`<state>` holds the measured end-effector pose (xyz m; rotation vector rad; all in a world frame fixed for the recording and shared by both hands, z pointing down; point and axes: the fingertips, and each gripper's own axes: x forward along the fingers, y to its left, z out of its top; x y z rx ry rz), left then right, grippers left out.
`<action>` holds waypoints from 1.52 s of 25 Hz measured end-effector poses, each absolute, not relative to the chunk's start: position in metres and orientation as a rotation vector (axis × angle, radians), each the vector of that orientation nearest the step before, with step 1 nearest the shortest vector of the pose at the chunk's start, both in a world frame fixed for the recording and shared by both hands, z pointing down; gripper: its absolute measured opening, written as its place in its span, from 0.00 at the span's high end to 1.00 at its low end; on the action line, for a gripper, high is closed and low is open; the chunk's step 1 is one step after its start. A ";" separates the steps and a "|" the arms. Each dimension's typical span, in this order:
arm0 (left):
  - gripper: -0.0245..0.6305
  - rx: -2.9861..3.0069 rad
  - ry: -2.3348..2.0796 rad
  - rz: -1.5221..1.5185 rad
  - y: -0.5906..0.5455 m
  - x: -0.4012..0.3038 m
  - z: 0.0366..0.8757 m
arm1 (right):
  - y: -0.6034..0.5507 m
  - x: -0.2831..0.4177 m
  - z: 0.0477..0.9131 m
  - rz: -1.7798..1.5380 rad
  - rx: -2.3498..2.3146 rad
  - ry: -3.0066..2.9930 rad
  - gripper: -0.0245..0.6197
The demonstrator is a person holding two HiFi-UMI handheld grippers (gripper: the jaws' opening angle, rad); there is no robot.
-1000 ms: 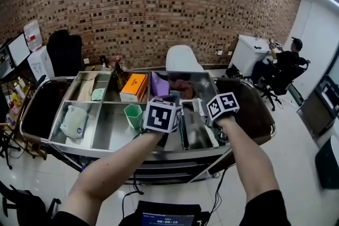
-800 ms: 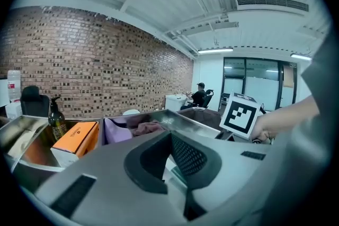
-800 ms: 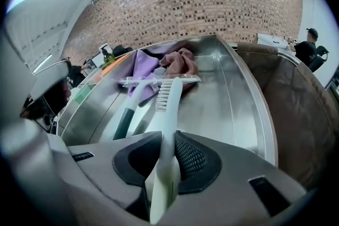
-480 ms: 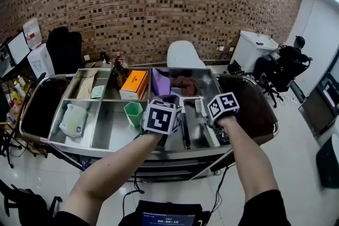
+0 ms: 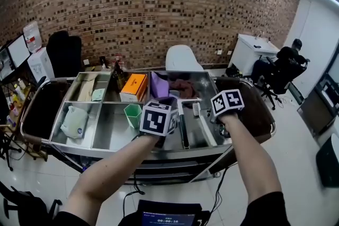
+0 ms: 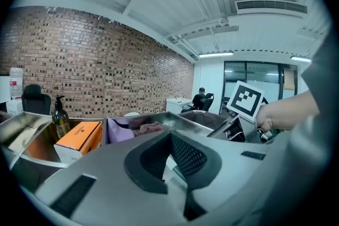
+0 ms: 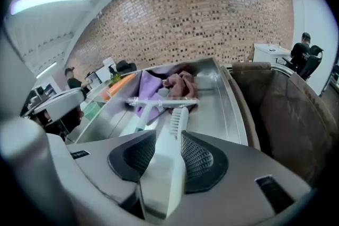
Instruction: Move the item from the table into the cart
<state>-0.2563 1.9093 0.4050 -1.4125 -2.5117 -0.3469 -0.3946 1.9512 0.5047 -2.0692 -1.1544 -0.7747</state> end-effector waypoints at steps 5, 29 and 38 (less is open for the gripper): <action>0.94 -1.430 -2.629 -0.160 1.884 -0.255 0.356 | 1.937 -0.384 0.438 -0.551 -2.245 -1.188 0.73; 0.94 -1.785 -2.565 0.184 1.727 -0.116 0.366 | 1.737 -0.357 0.352 0.163 -2.674 -1.367 0.95; 0.94 -1.779 -2.551 0.192 1.703 -0.095 0.397 | 1.721 -0.353 0.394 0.236 -2.624 -1.373 0.95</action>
